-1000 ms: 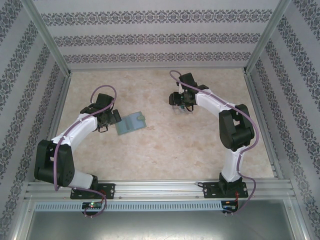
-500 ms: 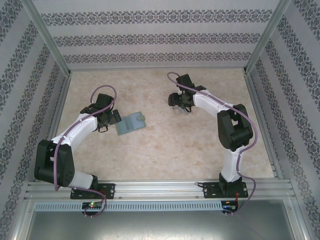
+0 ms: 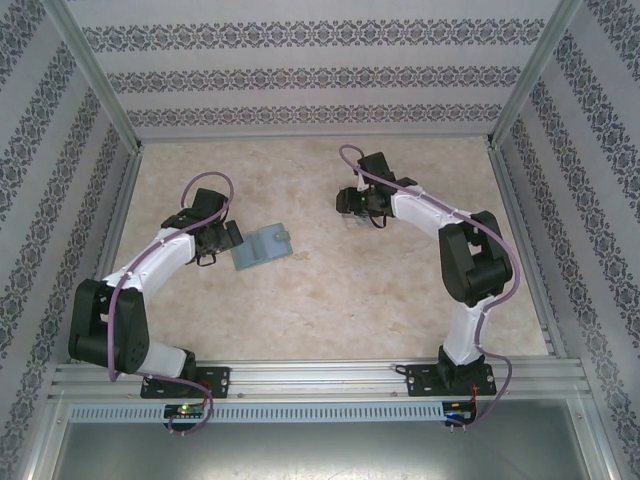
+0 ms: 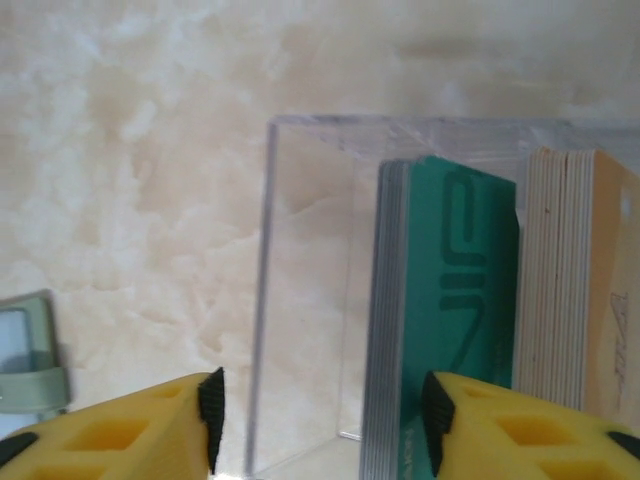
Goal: Put the credit cards into the card holder
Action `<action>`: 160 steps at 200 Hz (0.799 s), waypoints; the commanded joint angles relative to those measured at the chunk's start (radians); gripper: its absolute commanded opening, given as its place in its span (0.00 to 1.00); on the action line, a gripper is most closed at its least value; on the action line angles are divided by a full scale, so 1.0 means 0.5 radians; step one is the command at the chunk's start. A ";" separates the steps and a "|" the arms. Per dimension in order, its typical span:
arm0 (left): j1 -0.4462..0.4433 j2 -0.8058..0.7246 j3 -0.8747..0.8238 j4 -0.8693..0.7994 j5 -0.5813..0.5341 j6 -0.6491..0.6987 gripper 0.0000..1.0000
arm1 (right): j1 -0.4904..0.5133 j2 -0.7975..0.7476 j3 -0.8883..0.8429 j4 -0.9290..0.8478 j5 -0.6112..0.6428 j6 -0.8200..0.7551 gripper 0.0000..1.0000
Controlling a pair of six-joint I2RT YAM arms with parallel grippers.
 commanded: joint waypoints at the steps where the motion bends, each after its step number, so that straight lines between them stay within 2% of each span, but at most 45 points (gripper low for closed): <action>1: 0.013 0.012 -0.029 0.035 0.000 -0.031 0.99 | -0.001 -0.086 0.001 0.066 -0.096 0.003 0.52; 49: 0.013 -0.004 -0.039 0.022 -0.017 -0.010 0.99 | -0.006 -0.065 0.004 0.034 -0.054 0.004 0.51; 69: 0.013 -0.007 -0.043 0.025 -0.021 -0.007 0.99 | 0.014 -0.076 0.041 -0.085 0.208 -0.010 0.62; 85: 0.013 -0.002 -0.040 0.039 -0.011 -0.010 0.99 | 0.038 -0.057 0.088 -0.180 0.406 -0.022 0.63; 103: 0.014 0.012 -0.031 0.047 -0.006 -0.014 0.99 | 0.061 0.000 0.133 -0.242 0.533 -0.007 0.63; 131: 0.014 0.020 -0.025 0.050 0.003 -0.010 0.99 | 0.068 0.031 0.143 -0.280 0.707 0.039 0.57; 160: 0.015 0.018 -0.014 0.030 -0.024 0.015 0.99 | 0.045 0.023 0.184 -0.326 0.727 0.013 0.59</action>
